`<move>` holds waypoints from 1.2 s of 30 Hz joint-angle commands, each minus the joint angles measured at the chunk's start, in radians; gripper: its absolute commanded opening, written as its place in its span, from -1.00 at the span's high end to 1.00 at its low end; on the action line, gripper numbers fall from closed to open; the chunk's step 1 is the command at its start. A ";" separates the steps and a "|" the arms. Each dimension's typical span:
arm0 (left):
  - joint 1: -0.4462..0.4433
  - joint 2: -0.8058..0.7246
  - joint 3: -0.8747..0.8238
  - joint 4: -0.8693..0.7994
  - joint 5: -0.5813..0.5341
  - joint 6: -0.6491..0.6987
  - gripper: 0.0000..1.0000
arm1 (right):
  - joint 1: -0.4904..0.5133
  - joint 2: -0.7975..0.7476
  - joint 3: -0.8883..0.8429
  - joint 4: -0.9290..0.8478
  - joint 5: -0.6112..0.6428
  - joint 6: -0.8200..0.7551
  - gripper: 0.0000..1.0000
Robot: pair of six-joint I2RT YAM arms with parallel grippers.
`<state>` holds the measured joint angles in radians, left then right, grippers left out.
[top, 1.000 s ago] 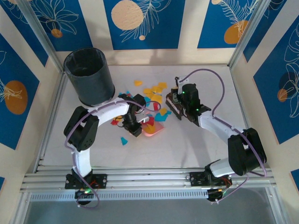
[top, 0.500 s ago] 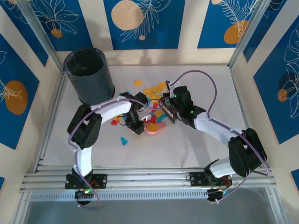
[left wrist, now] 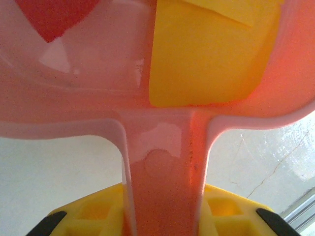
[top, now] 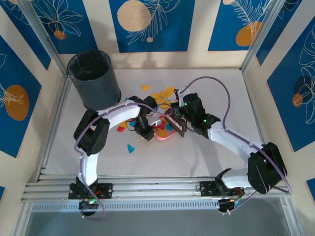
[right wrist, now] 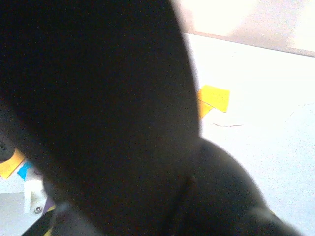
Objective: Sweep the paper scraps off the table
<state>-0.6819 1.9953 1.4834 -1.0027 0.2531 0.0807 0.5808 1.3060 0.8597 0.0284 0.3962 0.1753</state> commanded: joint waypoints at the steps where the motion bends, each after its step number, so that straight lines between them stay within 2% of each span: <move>1: -0.014 0.019 0.025 -0.023 0.023 0.008 1.00 | 0.009 -0.040 -0.027 -0.032 -0.053 0.029 1.00; 5: -0.017 0.013 0.025 -0.028 0.026 0.011 1.00 | 0.008 -0.058 -0.030 -0.034 -0.027 0.037 1.00; 11: -0.017 -0.014 0.008 -0.028 0.021 0.016 1.00 | 0.009 -0.084 -0.027 -0.058 0.088 0.052 1.00; 17: -0.017 -0.075 -0.038 0.029 0.028 0.019 1.00 | 0.007 -0.150 -0.045 -0.054 0.122 0.066 1.00; 27: -0.017 -0.163 -0.098 0.125 -0.005 0.003 1.00 | -0.010 -0.267 -0.080 -0.090 0.281 0.081 1.00; 36: -0.004 -0.284 -0.130 0.196 -0.034 -0.022 1.00 | -0.071 -0.332 -0.116 -0.130 0.263 0.111 1.00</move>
<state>-0.6910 1.7695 1.3617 -0.8452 0.2302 0.0765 0.5213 1.0039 0.7544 -0.1108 0.6437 0.2630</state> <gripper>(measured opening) 0.266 0.270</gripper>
